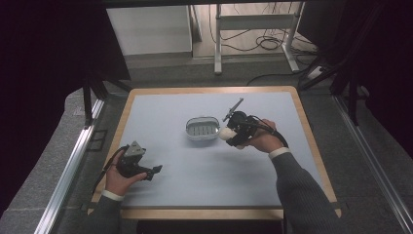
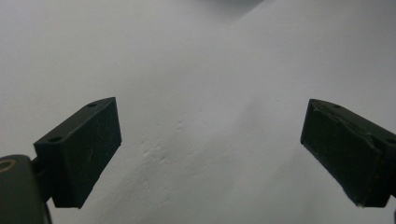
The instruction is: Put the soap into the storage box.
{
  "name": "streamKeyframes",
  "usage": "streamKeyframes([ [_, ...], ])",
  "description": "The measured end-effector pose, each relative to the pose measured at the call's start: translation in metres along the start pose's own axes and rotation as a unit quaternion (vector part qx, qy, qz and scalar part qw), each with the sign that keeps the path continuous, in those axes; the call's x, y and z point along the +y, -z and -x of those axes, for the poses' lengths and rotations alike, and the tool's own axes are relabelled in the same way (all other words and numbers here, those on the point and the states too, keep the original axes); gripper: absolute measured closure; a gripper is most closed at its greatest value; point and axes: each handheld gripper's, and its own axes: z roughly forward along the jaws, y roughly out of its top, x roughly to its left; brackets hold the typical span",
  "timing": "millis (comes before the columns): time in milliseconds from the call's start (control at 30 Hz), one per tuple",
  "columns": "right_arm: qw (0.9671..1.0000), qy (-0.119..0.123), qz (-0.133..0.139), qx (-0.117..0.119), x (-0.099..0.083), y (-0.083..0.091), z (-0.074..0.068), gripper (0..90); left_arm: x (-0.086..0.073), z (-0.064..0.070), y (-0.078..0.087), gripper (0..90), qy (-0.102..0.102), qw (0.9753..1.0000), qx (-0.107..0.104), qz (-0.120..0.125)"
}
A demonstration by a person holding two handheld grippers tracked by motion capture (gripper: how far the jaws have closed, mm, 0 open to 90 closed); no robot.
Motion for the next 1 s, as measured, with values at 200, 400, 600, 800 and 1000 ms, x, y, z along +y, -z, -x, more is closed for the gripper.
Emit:
streamKeyframes([
  [200,1.0,0.001,0.002,0.002,0.008,0.0,0.003,49.8,0.0,0.0,0.0,5.6,-0.001,1.0,0.001,-0.001],
  [400,1.0,0.007,0.002,0.0,0.014,-0.001,0.006,49.8,0.0,0.0,0.0,5.6,-0.001,1.0,0.0,-0.001],
  [600,0.9999,0.007,0.005,0.006,0.019,-0.003,0.009,49.8,0.0,0.0,0.0,5.6,-0.001,1.0,0.001,-0.001],
  [800,0.9999,0.014,0.007,0.006,0.024,-0.006,0.012,49.8,0.0,0.0,0.0,5.6,-0.001,1.0,0.0,-0.001],
  [1000,0.9997,0.021,0.013,-0.001,0.03,-0.007,0.014,49.8,0.0,0.0,0.0,5.6,-0.001,1.0,0.0,-0.001],
])
